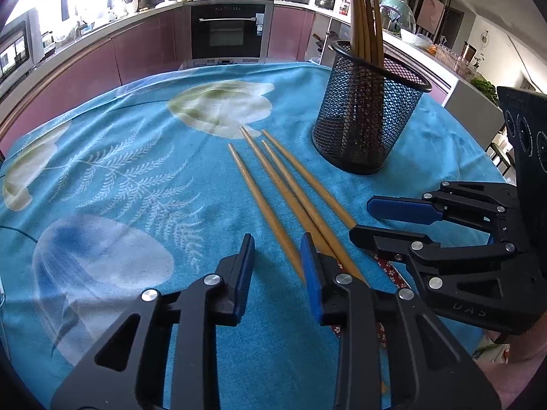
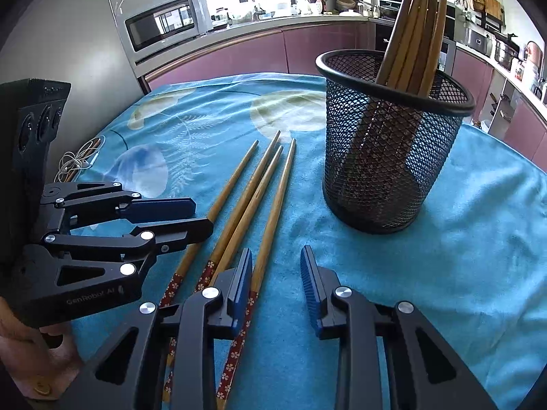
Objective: Organize utensils
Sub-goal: 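Grasp a chopstick with the left gripper while the right gripper grasps another, then lift both chopsticks upright and carry them over the mesh cup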
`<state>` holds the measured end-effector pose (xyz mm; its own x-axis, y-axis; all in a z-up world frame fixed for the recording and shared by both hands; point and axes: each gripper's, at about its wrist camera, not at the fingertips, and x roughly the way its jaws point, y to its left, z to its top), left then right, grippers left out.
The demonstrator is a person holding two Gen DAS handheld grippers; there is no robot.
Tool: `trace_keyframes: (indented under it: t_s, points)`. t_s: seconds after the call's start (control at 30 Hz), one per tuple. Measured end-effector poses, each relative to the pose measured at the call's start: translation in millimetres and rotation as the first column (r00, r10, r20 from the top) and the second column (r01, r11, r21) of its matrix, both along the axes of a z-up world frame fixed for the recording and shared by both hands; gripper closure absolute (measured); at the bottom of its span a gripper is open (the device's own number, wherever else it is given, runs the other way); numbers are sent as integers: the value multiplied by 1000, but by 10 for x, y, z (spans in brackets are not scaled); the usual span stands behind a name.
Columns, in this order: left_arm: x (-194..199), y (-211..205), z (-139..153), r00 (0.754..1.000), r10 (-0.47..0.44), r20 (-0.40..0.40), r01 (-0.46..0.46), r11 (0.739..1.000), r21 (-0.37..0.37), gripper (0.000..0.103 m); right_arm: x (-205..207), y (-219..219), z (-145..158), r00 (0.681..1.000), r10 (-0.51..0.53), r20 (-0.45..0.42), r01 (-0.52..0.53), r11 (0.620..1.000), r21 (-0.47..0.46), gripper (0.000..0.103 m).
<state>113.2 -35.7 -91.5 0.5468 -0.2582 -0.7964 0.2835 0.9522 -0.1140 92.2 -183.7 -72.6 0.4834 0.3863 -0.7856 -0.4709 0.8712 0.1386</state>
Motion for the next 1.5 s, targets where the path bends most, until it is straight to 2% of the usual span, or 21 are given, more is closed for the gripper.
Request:
trace_keyframes:
  t_s: [0.13, 0.3, 0.37, 0.4, 0.47, 0.67, 0.93, 1.17, 1.5]
  points:
    - [76, 22, -8, 1000, 9, -5, -10, 1000, -7, 68, 71, 98, -6, 1000, 9, 14, -9, 1000, -18, 75]
    - [134, 30, -14, 1000, 28, -3, -28, 1000, -6, 75, 139, 130, -13, 1000, -4, 21, 4, 1000, -12, 85]
    - [142, 47, -20, 999, 43, -4, -43, 999, -11, 83, 162, 95, -16, 1000, -15, 6, 15, 1000, 15, 95]
    - [149, 60, -20, 999, 48, -7, -48, 999, -18, 87, 169, 74, -18, 1000, -20, -1, 20, 999, 29, 95]
    - [154, 80, -21, 998, 61, -9, -61, 998, -32, 89, 173, 39, -20, 1000, -29, -11, 30, 998, 48, 98]
    - [119, 117, -20, 996, 83, -10, -84, 995, -58, 95, 141, -62, 19, 999, -48, -19, 50, 995, 88, 98]
    - [17, 161, 69, 997, 82, 7, -81, 993, -86, 95, 31, -158, 138, 1000, -28, -5, 28, 990, 142, 98]
    - [-91, 179, 267, 998, 57, 40, -51, 989, -138, 95, -87, -232, 308, 999, -5, 32, -1, 980, 201, 98]
    - [-214, 186, 589, 996, 18, 89, 2, 974, -225, 95, -165, -366, 496, 997, -29, 67, 11, 966, 258, 97]
